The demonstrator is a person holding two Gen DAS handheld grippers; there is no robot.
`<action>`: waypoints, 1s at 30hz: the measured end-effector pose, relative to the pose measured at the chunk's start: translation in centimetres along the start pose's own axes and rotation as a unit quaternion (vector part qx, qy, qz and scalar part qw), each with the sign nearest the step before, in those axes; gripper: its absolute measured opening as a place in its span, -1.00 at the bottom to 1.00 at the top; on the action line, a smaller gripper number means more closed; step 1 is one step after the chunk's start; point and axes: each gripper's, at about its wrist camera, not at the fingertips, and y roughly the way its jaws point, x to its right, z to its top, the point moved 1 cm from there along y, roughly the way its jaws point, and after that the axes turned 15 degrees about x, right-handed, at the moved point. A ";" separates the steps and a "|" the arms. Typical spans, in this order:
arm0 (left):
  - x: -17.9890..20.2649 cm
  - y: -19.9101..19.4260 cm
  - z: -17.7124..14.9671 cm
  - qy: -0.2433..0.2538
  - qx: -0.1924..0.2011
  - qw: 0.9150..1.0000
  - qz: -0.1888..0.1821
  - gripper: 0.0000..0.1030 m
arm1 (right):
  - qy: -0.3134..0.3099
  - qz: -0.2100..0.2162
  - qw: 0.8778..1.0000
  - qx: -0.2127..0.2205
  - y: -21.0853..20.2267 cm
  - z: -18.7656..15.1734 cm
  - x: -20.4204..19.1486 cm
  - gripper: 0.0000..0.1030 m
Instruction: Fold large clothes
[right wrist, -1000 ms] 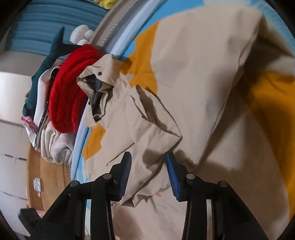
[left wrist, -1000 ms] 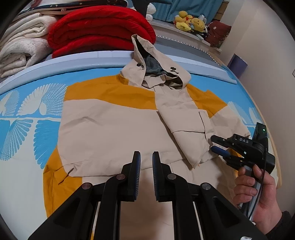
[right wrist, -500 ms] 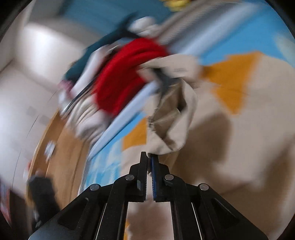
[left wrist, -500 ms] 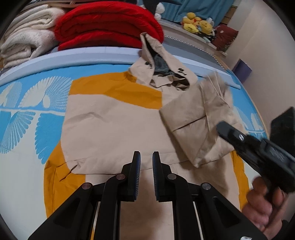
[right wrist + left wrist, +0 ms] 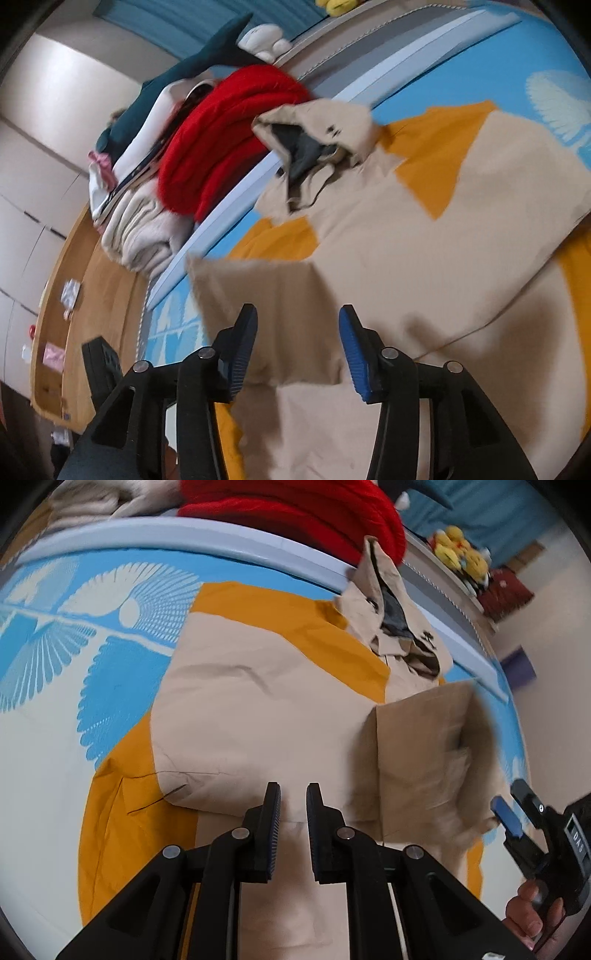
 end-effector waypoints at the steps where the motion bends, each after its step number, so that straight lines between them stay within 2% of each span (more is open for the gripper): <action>1: -0.1 0.0 0.1 -0.004 0.000 1.000 -0.003 -0.76 | 0.001 -0.001 1.000 0.002 -0.3 0.5 0.3 -0.02; 3: -0.3 -0.1 0.2 -0.014 0.000 1.000 -0.008 -0.76 | -0.002 -0.014 1.000 0.008 -0.8 1.3 0.7 0.02; 7: -1.4 -0.2 0.6 -0.040 0.006 0.999 -0.004 -0.63 | 0.007 -0.092 0.996 0.019 -1.5 2.1 3.1 0.03; 10: -2.3 0.6 0.4 -0.071 -0.012 0.997 -0.015 -0.57 | 0.031 -0.169 0.985 0.002 -1.2 2.3 6.5 0.03; 11: -2.5 1.1 0.0 -0.083 -0.029 0.996 -0.023 -0.52 | 0.042 -0.187 0.981 -0.005 -1.2 2.3 7.5 0.03; 14: -2.7 2.6 -1.4 -0.100 -0.073 0.992 -0.030 -0.47 | 0.075 -0.213 0.974 -0.009 -1.5 2.6 10.0 0.03; 18: -2.7 3.6 -2.7 -0.105 -0.098 0.989 -0.019 -0.47 | 0.108 -0.231 0.967 0.001 -2.2 3.8 12.6 0.03; 20: -2.3 3.8 -3.0 -0.098 -0.104 0.989 -0.028 -0.60 | 0.127 -0.226 0.966 0.005 -2.4 4.0 13.4 0.03; 21: -2.1 3.6 -2.9 -0.092 -0.099 0.990 -0.029 -0.72 | 0.132 -0.224 0.966 0.005 -2.5 4.1 13.6 0.03; 22: -2.0 3.3 -2.7 -0.084 -0.091 0.992 -0.027 -0.92 | 0.139 -0.219 0.966 0.005 -2.5 4.3 13.9 0.03; 24: -1.7 1.3 -1.1 -0.058 -0.042 0.997 -0.019 -0.95 | 0.148 -0.206 0.967 0.005 -2.5 4.4 13.9 0.03; 26: -2.1 -0.8 0.6 -0.045 0.019 0.999 0.007 -0.97 | 0.150 -0.200 0.968 0.009 -2.5 4.4 13.8 0.03; 29: -3.9 -2.8 2.3 -0.036 0.077 0.994 0.073 -0.97 | 0.156 -0.193 0.969 0.013 -2.5 4.4 13.5 0.03; 30: -4.4 -2.8 2.5 -0.043 0.079 0.992 0.083 -0.97 | 0.161 -0.191 0.968 0.011 -2.4 4.2 13.5 0.03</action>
